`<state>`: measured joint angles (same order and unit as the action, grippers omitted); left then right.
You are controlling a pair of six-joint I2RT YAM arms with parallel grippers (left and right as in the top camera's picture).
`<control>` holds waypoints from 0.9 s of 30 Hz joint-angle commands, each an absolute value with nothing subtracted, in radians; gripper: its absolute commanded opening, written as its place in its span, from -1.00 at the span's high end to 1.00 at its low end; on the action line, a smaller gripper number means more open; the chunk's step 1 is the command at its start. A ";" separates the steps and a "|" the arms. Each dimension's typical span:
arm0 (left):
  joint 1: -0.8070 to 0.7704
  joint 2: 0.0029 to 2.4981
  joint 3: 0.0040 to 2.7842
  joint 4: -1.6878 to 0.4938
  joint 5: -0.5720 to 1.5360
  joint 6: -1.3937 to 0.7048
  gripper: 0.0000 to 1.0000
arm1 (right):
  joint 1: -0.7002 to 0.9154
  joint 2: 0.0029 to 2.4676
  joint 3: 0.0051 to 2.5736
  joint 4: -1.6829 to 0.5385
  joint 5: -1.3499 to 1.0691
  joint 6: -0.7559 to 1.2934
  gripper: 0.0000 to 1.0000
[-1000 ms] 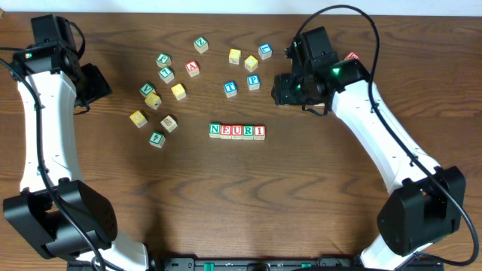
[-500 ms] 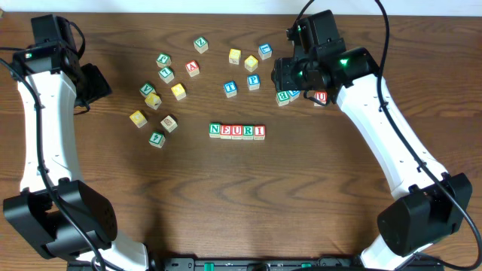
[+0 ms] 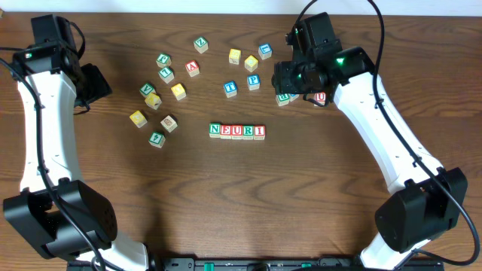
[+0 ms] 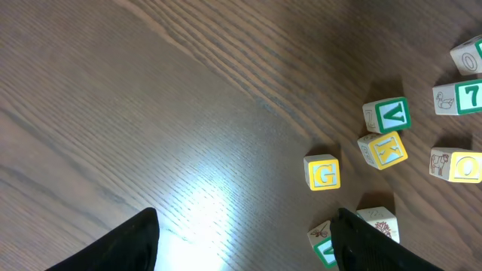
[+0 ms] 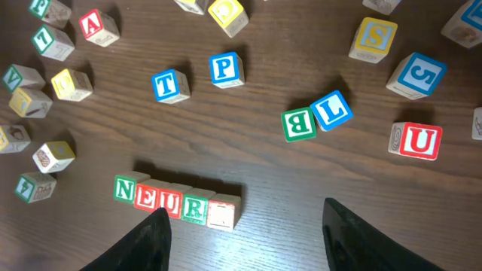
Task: Spell out NEURIPS
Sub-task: 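Move the right gripper up to the far right block cluster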
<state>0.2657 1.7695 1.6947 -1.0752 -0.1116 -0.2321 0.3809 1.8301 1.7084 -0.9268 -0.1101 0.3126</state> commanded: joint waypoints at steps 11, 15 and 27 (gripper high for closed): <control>0.268 1.773 1.706 -1.081 -0.124 -0.231 -0.44 | 0.379 1.835 1.719 -0.940 -0.070 0.298 -0.19; 0.268 1.773 1.706 -1.081 -0.125 -0.231 -0.43 | 0.379 1.835 1.719 -0.947 -0.070 0.298 -0.19; 0.268 1.773 1.706 -1.081 -0.124 -0.231 -0.44 | 0.380 1.835 1.718 -0.954 -0.069 0.298 -0.20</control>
<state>0.2657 1.7695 1.6947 -1.0752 -0.1112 -0.2321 0.3809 1.8305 1.7084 -0.9527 -0.0780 0.3092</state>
